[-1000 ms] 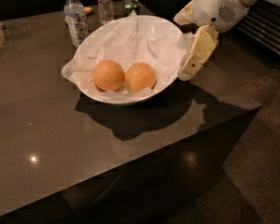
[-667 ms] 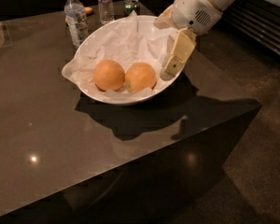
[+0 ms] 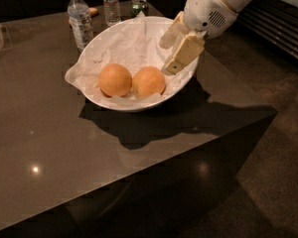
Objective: Pick orange from white bowl
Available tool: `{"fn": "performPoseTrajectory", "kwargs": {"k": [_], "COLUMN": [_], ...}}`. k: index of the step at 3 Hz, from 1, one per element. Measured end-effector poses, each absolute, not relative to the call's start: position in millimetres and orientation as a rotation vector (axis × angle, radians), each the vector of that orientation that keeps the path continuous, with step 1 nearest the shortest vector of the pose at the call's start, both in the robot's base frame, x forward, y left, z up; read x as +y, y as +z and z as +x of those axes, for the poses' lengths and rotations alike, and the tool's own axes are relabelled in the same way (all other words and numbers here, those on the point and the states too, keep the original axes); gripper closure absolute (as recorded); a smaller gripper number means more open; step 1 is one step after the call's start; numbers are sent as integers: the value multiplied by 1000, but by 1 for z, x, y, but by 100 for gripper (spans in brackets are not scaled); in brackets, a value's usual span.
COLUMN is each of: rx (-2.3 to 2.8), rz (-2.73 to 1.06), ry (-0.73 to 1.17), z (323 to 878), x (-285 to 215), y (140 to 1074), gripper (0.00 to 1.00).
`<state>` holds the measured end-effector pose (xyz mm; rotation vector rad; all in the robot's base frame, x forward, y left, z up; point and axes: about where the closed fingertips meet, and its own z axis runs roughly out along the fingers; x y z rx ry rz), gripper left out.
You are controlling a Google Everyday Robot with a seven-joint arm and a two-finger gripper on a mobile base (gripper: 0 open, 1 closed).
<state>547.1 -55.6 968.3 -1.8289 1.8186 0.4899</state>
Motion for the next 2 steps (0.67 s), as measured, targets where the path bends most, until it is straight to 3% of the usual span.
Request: {"fn": "performPoseTrajectory", "kwargs": {"k": [1,2], "rx": [1816,1807], "rz": [-1769,-1747], "ry": [546,621], "z": [551,561], "x": [-54,-43], "y": [957,942], "gripper": [39,26]}}
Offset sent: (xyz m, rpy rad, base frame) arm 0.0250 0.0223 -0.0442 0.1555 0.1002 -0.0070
